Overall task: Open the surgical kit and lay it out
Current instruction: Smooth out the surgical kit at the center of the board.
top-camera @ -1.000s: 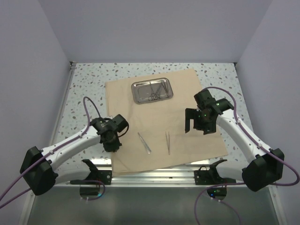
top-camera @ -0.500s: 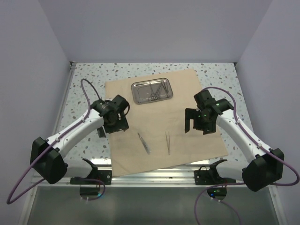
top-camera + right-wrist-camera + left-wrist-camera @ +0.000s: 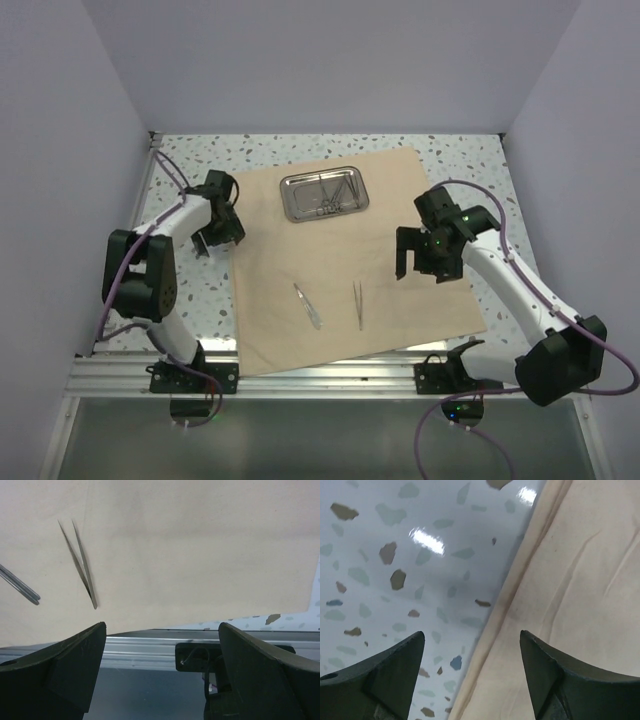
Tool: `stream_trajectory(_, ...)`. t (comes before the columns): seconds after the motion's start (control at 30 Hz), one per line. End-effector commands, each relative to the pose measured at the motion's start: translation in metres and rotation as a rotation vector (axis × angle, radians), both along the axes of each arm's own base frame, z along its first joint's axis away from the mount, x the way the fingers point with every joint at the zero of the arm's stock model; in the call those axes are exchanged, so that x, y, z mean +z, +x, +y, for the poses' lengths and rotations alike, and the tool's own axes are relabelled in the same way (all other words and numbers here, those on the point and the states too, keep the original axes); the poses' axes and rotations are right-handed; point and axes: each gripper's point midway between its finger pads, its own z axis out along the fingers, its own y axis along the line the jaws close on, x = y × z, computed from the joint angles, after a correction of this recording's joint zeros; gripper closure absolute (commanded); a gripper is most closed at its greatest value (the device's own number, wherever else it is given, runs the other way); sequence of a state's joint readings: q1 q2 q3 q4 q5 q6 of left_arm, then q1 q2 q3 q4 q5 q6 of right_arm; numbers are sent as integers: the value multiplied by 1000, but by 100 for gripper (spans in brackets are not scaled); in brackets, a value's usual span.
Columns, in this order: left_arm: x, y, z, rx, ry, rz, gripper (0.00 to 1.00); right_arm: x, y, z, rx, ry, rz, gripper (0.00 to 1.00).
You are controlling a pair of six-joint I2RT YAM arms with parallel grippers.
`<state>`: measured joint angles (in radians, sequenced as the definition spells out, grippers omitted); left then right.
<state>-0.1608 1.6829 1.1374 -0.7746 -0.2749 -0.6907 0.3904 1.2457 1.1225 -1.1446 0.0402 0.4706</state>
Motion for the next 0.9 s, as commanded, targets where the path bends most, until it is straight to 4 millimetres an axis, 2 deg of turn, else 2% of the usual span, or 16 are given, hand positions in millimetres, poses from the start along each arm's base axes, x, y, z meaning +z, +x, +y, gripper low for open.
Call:
stream_trajectory(0.0, 1, 56, -6, -70, -41, -125, 20, 10, 7, -4, -17, -22, -17, 1)
stream_trajectory(0.2, -24, 72, -12, -87, -70, -98, 26, 10, 11, -4, -35, -33, -2, 1)
stream_trajectory(0.3, -35, 70, -10, -81, -62, -68, 31, 9, 14, -4, -43, -41, 3, 2)
stream_trajectory(0.37, -43, 66, -6, -80, -48, -47, 39, 10, 16, -5, -50, -44, 1, 2)
stream_trajectory(0.4, -45, 66, -4, -78, -44, -48, 44, 9, 17, -5, -51, -48, 3, 2)
stream_trajectory(0.43, -51, 64, -2, -78, -43, -35, 59, 9, 18, -5, -52, -48, 3, 2)
stream_trajectory(0.5, -56, 66, 5, -63, -41, -30, 76, 8, 20, -5, -54, -51, 7, 1)
stream_trajectory(0.53, -61, 67, 8, -61, -39, -18, 89, 7, 20, -6, -58, -53, 9, 2)
stream_trajectory(0.6, -64, 70, 18, -44, -36, -11, 97, 7, 21, -7, -60, -54, 12, 1)
stream_trajectory(0.7, -64, 84, 29, -27, -39, -18, 100, 5, 23, -7, -64, -57, 15, 2)
stream_trajectory(0.73, -61, 97, 31, -31, -40, -34, 100, 4, 24, -8, -67, -60, 20, 2)
stream_trajectory(0.8, -56, 109, 38, -23, -28, -46, 100, 3, 25, -8, -68, -60, 22, 1)
stream_trajectory(0.83, -45, 126, 40, -28, -22, -84, 100, 3, 25, -8, -70, -60, 23, 2)
stream_trajectory(0.87, -49, 132, 42, -28, -19, -77, 100, 3, 27, -9, -72, -64, 25, 2)
